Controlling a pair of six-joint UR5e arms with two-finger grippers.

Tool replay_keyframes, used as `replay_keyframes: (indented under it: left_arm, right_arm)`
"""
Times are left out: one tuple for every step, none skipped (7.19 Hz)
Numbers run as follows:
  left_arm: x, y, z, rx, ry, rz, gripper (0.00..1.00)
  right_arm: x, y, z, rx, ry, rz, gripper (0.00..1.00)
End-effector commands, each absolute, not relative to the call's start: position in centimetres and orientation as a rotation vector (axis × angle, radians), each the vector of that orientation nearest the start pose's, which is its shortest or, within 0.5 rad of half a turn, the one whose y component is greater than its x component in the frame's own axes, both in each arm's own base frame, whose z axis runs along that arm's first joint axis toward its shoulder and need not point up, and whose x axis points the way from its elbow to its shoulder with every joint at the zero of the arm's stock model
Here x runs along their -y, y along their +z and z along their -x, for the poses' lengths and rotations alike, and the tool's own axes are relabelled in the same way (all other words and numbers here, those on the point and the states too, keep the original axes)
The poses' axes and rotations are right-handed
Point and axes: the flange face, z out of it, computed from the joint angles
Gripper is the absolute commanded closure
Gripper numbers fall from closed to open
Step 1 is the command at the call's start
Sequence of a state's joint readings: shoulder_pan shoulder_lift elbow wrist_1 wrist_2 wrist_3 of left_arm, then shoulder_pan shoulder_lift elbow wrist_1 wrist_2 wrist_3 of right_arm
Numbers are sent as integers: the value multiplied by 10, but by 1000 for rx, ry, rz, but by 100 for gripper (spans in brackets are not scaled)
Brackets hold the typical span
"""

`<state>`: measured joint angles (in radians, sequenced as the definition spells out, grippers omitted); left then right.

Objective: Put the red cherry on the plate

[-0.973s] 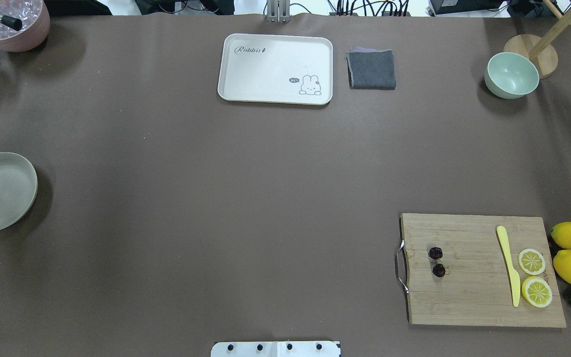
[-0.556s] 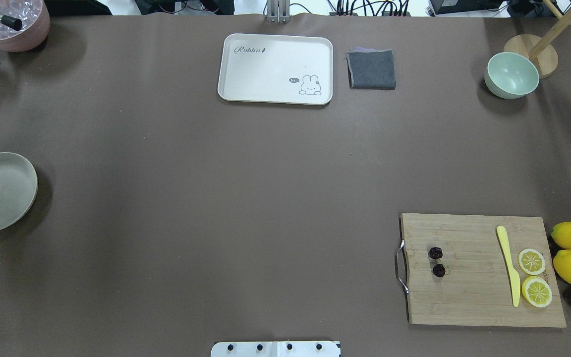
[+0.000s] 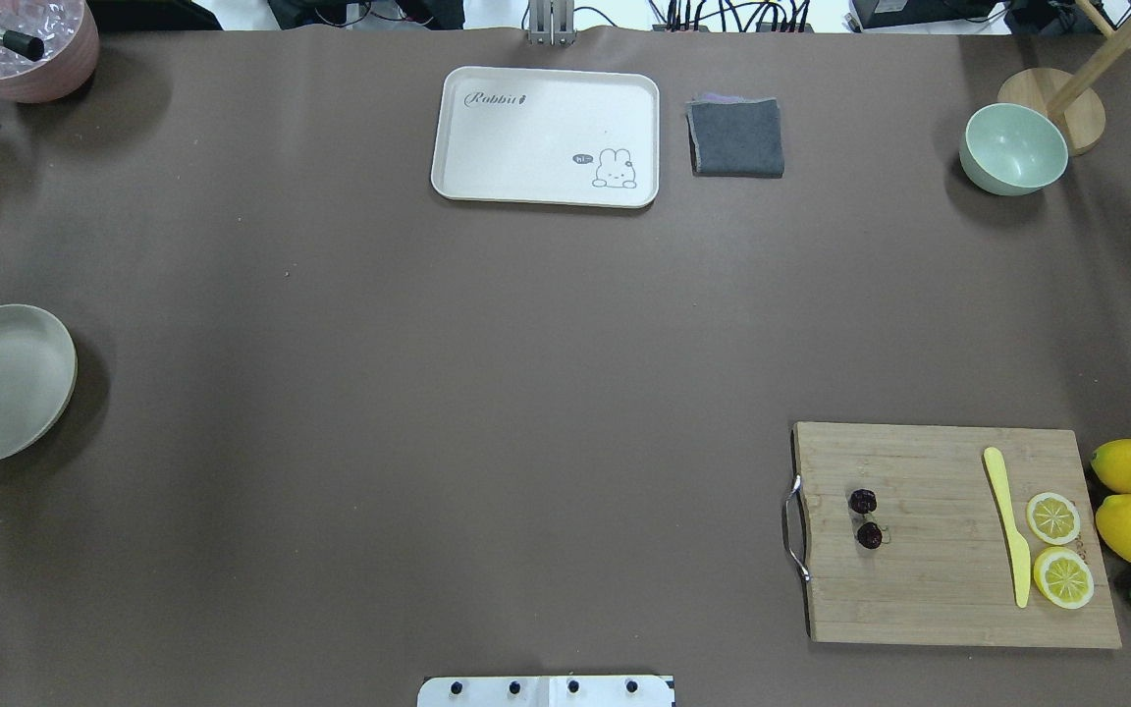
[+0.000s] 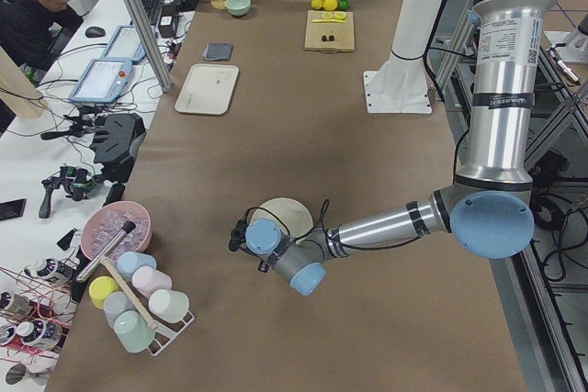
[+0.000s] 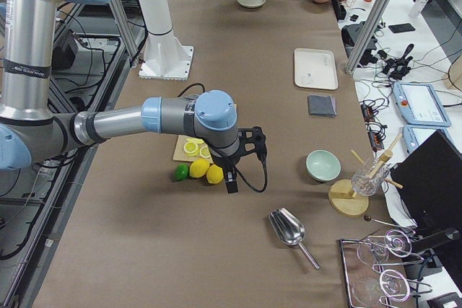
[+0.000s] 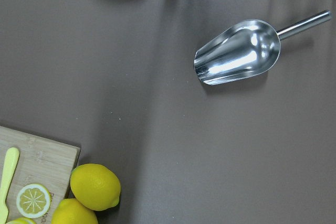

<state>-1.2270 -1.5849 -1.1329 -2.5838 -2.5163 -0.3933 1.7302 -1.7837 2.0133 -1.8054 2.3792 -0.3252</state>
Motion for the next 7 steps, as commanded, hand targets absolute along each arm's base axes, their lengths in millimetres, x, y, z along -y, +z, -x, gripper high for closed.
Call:
replay_keyframes:
  left_arm:
    - [481, 699, -122, -1159, 196, -127, 100]
    - [488, 676, -127, -1218, 193, -102, 100]
    - [497, 651, -134, -1285, 193, -57, 100]
    - [505, 623, -138, -1337, 199, -32, 100]
    - [518, 583, -143, -1357, 171, -33, 100]
    - [533, 523, -159, -1385, 135, -25, 100]
    - [532, 472, -202, -1398, 131, 4, 100]
  right_arm:
    - [377, 558, -122, 787, -156, -189, 0]
    - [377, 557, -122, 786, -157, -191, 0]
    - [377, 557, -122, 786, -157, -191, 1]
    - [377, 556, -122, 786, -157, -192, 0]
    - [376, 555, -123, 785, -157, -196, 0]
    - [376, 555, -123, 785, -157, -196, 0]
    - [377, 555, -122, 786, -158, -194, 0]
